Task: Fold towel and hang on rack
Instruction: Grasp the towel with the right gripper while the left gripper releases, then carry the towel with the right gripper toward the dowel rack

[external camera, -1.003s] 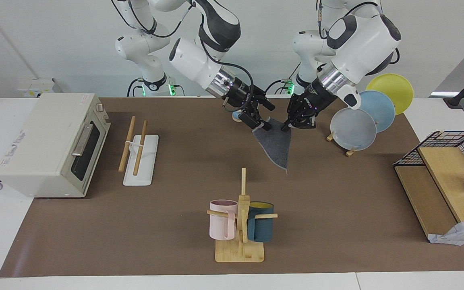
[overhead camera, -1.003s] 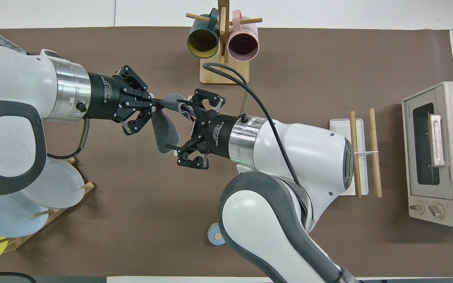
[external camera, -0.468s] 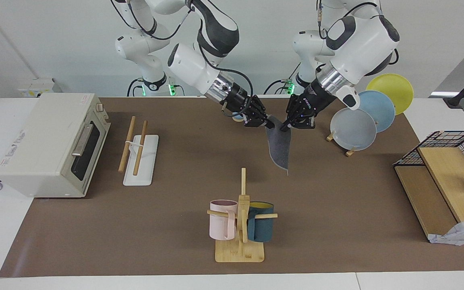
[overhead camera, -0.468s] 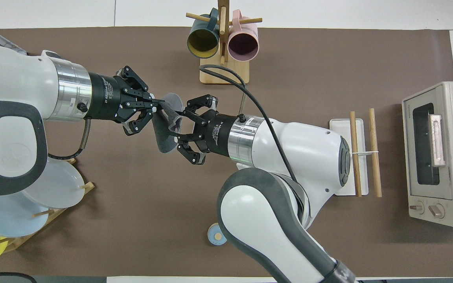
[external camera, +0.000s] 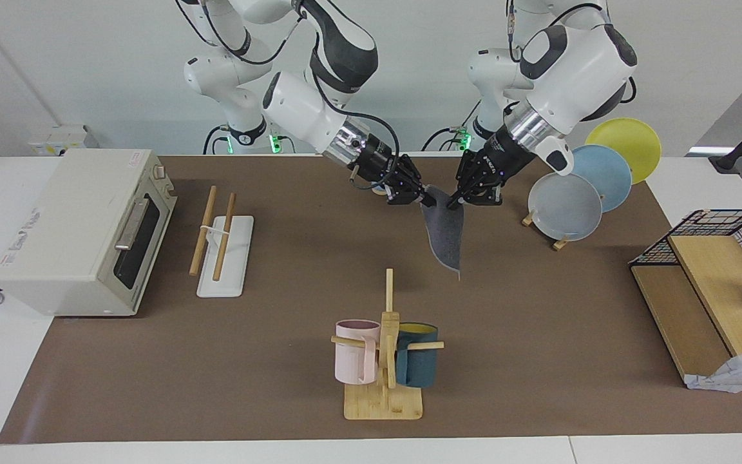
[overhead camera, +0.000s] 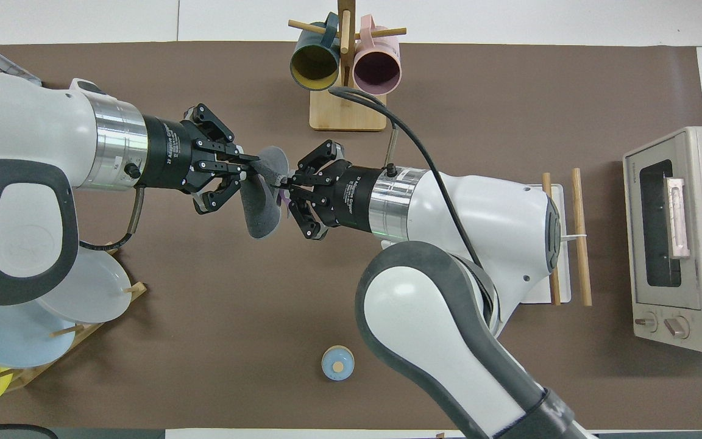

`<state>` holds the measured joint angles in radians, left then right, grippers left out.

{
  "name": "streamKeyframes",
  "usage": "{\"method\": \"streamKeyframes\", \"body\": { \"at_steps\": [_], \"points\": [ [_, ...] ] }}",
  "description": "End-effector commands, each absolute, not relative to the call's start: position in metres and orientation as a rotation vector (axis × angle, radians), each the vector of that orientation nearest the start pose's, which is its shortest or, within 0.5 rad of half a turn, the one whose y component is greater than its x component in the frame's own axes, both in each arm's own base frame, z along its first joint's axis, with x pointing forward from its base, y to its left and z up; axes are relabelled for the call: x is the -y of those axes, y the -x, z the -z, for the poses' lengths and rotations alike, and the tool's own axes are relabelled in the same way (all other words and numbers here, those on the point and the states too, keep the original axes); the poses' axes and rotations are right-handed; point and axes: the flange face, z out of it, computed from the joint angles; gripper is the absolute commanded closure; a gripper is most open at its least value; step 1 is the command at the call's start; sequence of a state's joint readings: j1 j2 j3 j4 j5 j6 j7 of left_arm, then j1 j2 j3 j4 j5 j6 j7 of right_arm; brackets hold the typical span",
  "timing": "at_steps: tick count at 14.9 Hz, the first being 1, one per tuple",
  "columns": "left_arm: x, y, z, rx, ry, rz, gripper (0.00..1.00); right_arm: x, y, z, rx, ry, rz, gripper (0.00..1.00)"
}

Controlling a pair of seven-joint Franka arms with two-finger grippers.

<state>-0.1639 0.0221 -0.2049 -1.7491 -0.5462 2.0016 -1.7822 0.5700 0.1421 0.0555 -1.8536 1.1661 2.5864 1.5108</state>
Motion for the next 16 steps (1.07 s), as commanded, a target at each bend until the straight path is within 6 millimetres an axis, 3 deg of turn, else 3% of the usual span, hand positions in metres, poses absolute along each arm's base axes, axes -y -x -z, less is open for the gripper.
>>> {"method": "streamKeyframes", "body": {
  "at_steps": [1,4,6,7,11,14,16],
  "points": [
    [0.239,-0.527,-0.578,-1.821,-1.939,0.482,0.00,-0.358,-0.530,-0.504,-1.659,1.430,-0.633,1.00],
    [0.231,-0.531,-0.579,-1.826,-1.925,0.471,0.00,-0.358,-0.530,-0.503,-1.655,1.439,-0.635,1.00],
    [0.228,-0.533,-0.578,-1.803,-1.941,0.457,0.00,-0.356,-0.528,-0.506,-1.578,1.552,-0.628,1.00],
    [0.223,-0.534,-0.579,-1.769,-1.966,0.437,0.00,-0.346,-0.532,-0.508,-1.541,1.611,-0.619,1.00],
    [0.165,-0.553,-0.575,-1.615,-2.082,0.337,0.00,-0.270,-0.551,-0.515,-1.407,1.826,-0.655,1.00],
    [0.100,-0.563,-0.570,-1.392,-2.275,0.216,0.00,-0.216,-0.558,-0.509,-1.278,1.976,-0.664,1.00],
    [0.071,-0.564,-0.567,-1.210,-2.431,0.146,0.00,-0.190,-0.557,-0.508,-1.121,2.106,-0.624,1.00]
  ]
}}
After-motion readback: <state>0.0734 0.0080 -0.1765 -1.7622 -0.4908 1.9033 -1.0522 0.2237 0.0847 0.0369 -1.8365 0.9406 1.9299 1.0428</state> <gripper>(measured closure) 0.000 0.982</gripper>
